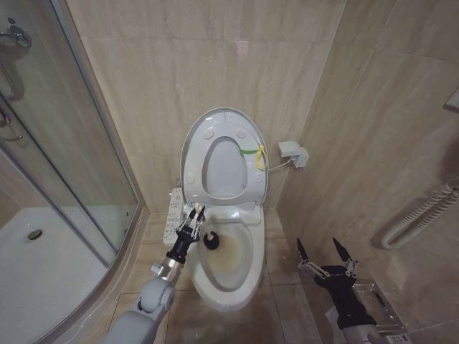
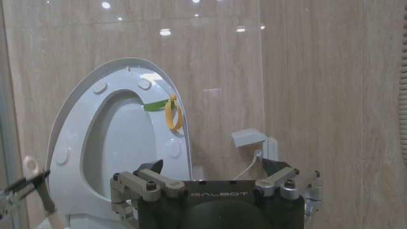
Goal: Open the toilet lid, clean the toilet bowl with a toilet brush, close the toilet lid, and flush.
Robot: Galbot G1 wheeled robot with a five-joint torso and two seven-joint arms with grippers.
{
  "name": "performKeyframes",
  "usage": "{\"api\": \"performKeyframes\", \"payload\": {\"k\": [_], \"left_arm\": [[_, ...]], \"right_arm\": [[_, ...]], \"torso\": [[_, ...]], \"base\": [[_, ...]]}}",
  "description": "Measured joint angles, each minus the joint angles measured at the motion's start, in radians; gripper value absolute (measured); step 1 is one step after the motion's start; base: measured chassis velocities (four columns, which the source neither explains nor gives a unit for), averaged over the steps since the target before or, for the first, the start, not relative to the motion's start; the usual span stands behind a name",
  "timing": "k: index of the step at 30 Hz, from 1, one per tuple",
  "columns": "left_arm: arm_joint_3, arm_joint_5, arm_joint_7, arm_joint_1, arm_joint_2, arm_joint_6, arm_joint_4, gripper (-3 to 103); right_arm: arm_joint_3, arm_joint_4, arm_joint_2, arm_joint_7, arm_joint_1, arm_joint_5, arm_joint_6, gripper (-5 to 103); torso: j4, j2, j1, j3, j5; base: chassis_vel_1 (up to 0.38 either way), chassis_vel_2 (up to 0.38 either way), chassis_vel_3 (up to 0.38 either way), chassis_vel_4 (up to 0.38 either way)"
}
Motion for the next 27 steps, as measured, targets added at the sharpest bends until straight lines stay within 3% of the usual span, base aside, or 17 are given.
{"api": "performKeyframes", "payload": {"k": [4,12,16,17,20,21,24,27], "left_arm": [[-0.008,-0.005,-0.010,0.025,0.023,0.009,-0.067,21],[-0.075,0.011,-0.074,0.196,0.090,0.057,-0.294,21],[-0.215,0.099,-0.095,0.369,0.098,0.070,-0.448,21],[-0.215,0.099,-0.095,0.369,0.098,0.070,-0.448,21],[-0.306,0.158,-0.129,0.530,0.064,0.089,-0.555,21],[-0.306,0.158,-0.129,0.530,0.064,0.089,-0.555,21],[-0.376,0.206,-0.177,0.686,-0.003,0.109,-0.653,21],[-0.410,0.236,-0.186,0.743,-0.038,0.108,-0.687,21]], "right_arm": [[0.000,0.000,0.000,0.000,0.000,0.000,0.000,100],[0.000,0.000,0.000,0.000,0.000,0.000,0.000,100],[0.000,0.000,0.000,0.000,0.000,0.000,0.000,100],[0.000,0.000,0.000,0.000,0.000,0.000,0.000,100],[0.000,0.000,0.000,0.000,0.000,0.000,0.000,100],[0.000,0.000,0.000,0.000,0.000,0.000,0.000,100],[0.000,0.000,0.000,0.000,0.000,0.000,0.000,100],[0.000,0.000,0.000,0.000,0.000,0.000,0.000,100]], "torso": [[0.0002,0.000,0.000,0.000,0.0000],[0.0003,0.000,0.000,0.000,-0.0001],[0.0003,0.000,0.000,0.000,-0.0001],[0.0003,0.000,0.000,0.000,-0.0001],[0.0002,0.000,0.000,0.000,-0.0001],[0.0002,0.000,0.000,0.000,-0.0001],[0.0005,0.000,0.000,0.000,0.0001],[0.0002,0.000,0.000,0.000,0.0000]], "base": [[0.000,0.000,0.000,0.000],[0.000,0.000,0.000,0.000],[0.000,0.000,0.000,0.000],[0.000,0.000,0.000,0.000],[0.000,0.000,0.000,0.000],[0.000,0.000,0.000,0.000],[0.000,0.000,0.000,0.000],[0.000,0.000,0.000,0.000]]}}
